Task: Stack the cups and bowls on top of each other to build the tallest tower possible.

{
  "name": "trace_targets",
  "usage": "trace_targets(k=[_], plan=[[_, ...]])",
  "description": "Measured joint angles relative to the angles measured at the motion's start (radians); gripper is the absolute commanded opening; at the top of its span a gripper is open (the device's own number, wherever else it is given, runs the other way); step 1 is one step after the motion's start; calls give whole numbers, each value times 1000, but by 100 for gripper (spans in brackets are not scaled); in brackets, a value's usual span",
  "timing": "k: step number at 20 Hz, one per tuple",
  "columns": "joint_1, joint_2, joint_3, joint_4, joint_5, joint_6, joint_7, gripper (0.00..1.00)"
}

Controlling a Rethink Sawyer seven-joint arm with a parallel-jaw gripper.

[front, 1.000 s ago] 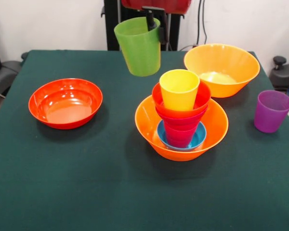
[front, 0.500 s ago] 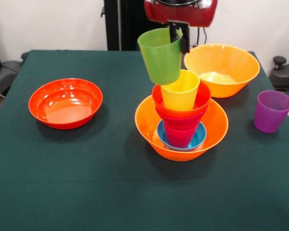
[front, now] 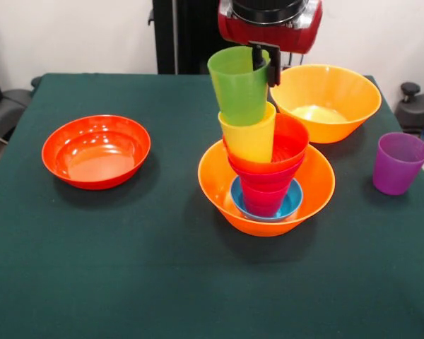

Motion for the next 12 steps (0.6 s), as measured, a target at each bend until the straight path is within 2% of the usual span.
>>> trace_targets(k=[7, 12], plan=[[7, 9, -11, 16, 28, -7, 7, 0], [14, 9, -11, 41, 50, -51, 7, 0]])
